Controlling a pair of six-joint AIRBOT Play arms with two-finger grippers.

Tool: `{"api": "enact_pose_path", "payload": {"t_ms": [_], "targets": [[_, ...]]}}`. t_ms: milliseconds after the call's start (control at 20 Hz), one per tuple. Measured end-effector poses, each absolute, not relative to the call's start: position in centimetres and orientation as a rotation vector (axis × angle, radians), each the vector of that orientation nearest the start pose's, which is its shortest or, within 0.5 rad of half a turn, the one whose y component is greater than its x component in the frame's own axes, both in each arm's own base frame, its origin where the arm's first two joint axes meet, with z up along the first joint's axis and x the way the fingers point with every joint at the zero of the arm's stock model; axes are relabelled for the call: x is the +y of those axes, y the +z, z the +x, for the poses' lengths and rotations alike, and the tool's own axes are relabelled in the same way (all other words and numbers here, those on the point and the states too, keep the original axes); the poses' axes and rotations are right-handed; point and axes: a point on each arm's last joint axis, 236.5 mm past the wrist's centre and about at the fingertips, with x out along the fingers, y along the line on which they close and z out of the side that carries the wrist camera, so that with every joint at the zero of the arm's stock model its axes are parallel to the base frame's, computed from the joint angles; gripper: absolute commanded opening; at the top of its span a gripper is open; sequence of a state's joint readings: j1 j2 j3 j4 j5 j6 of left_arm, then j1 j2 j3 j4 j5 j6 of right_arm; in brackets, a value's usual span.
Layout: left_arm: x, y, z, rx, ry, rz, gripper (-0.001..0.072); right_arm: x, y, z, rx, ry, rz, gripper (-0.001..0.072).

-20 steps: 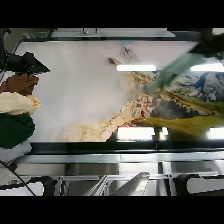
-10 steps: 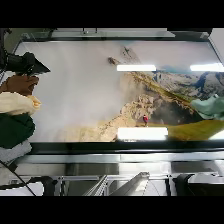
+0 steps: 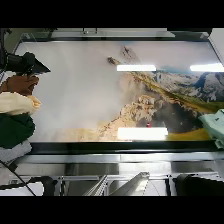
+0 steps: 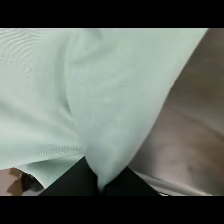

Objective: Fold the shirts.

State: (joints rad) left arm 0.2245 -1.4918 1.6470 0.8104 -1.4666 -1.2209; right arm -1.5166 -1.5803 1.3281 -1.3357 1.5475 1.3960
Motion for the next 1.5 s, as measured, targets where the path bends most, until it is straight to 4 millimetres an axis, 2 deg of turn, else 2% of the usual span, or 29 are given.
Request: {"api": "enact_pose_path", "payload": {"t_ms": [150,250,300,350,400,450,500,700,1000,1250,1300,1350,1400,1450,1500], "targets": [[-6.5,13.5,44.4,1.063,-0.589,-0.389,0.0017,-32.5,-6.3,5.7,1.247,-0.775,1.333,0.0018],[-6.5,13.1,44.3,1.073,-0.589,-0.398,0.0017,-31.8,-7.1,5.4,1.246,-0.76,1.35,0.0022],[-6.6,12.7,44.2,1.081,-0.589,-0.403,0.0017,-31.2,-7.4,5.3,1.252,-0.748,1.359,0.0059],[-6.6,12.4,44.1,1.09,-0.589,-0.409,0.0017,-30.6,-7.7,5.3,1.256,-0.738,1.374,0.0259],[-6.6,12.0,44.0,1.101,-0.588,-0.415,0.0017,-29.9,-7.9,5.2,1.265,-0.727,1.387,0.0597],[-6.7,11.7,43.8,1.109,-0.588,-0.42,0.0017,-29.3,-7.9,5.2,1.272,-0.713,1.406,0.0708],[-6.7,11.4,43.7,1.115,-0.588,-0.424,0.0017,-28.6,-7.8,5.2,1.287,-0.696,1.424,0.0709],[-6.7,11.0,43.6,1.126,-0.587,-0.43,0.0017,-26.0,-7.1,4.8,1.354,-0.633,1.504,0.0708],[-6.8,10.9,43.4,1.131,-0.59,-0.43,0.0017,-21.6,-4.4,5.3,1.424,-0.535,1.67,0.0708],[-7.1,11.1,43.4,1.122,-0.611,-0.423,0.0017,-20.1,-2.9,6.0,1.401,-0.527,1.711,0.0699],[-7.4,11.5,43.5,1.108,-0.629,-0.431,0.0017,-20.1,-2.5,7.2,1.36,-0.5,1.723,0.0481],[-7.8,12.0,43.6,1.09,-0.649,-0.436,0.0017,-20.3,-1.9,9.0,1.297,-0.451,1.731,0.0149],[-8.2,12.7,43.8,1.066,-0.672,-0.437,0.0017,-20.5,-1.0,11.7,1.21,-0.368,1.723,0.008],[-8.5,13.6,44.0,1.041,-0.691,-0.431,0.0018,-20.6,0.2,14.5,1.127,-0.276,1.708,0.0069],[-8.8,14.4,44.2,1.017,-0.705,-0.423,0.0018,-20.4,1.7,17.6,1.047,-0.171,1.683,0.0019]]}}
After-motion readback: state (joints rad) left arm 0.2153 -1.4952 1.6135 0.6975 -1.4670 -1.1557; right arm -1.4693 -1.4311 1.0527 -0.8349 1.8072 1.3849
